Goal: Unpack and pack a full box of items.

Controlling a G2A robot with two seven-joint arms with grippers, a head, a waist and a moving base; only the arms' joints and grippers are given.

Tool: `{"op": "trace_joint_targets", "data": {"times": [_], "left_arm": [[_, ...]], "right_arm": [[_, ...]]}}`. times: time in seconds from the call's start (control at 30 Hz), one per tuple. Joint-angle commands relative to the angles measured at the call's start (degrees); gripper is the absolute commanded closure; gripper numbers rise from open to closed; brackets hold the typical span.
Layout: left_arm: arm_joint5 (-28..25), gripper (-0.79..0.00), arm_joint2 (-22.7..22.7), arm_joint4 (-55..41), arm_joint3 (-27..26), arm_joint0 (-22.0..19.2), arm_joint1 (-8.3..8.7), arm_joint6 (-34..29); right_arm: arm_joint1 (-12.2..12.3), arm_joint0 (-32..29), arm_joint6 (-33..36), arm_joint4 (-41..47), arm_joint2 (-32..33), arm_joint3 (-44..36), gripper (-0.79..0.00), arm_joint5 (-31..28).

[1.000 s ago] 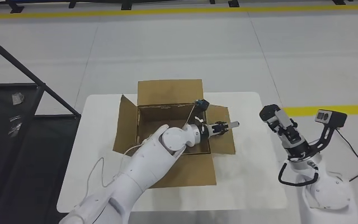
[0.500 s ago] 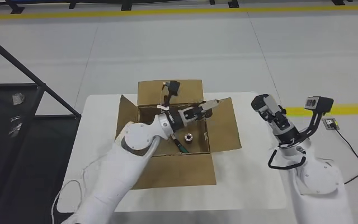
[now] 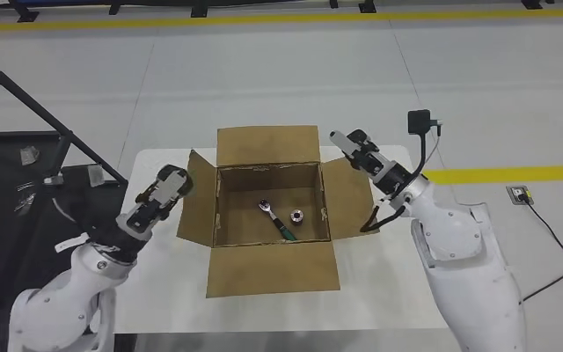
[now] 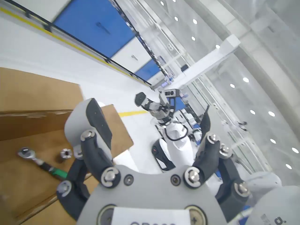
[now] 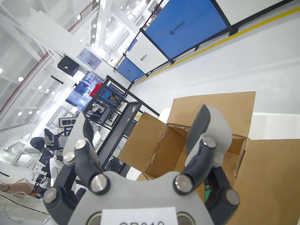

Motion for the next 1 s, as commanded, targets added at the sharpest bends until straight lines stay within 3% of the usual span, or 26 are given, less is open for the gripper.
{"op": "trace_joint_targets", "data": {"times": [0.0, 0.17, 0.37, 0.47, 0.57, 0.7, 0.97], "left_arm": [[-1.2, -0.785, -3.9, 0.6, -0.4, 5.2, 0.09, 1.6], [-5.6, -0.785, -9.0, 1.3, 0.8, 16.6, -0.13, 6.1], [-6.5, -0.785, -7.6, 9.8, 0.3, 23.8, -0.67, 14.1], [-3.7, -0.785, -4.9, 19.4, 1.2, 24.9, -0.96, 20.1], [-2.5, -0.785, -0.9, 24.1, 2.6, 24.0, -1.04, 20.9], [-0.4, -0.785, 4.3, 28.7, 4.5, 21.5, -1.07, 19.7], [-0.4, -0.785, 4.3, 28.7, 4.5, 21.5, -1.07, 19.7]], "right_arm": [[0.0, -0.1, -0.1, 0.0, 0.1, -0.1, -0.785, -0.1], [0.0, -0.1, -0.1, 0.0, 0.1, -0.1, -0.785, -0.1], [0.1, -0.5, 0.3, -1.3, -0.6, -0.9, -0.785, -0.8], [0.2, 0.8, 3.6, -5.7, -2.9, -1.4, -0.785, -2.2], [0.3, 2.9, 7.9, -9.7, -5.6, -1.4, -0.785, -2.0], [0.3, 3.2, 8.3, -10.5, -5.9, -1.5, -0.785, -1.7], [0.3, 2.8, 8.2, -10.8, -6.2, -1.6, -0.785, -1.8]]}}
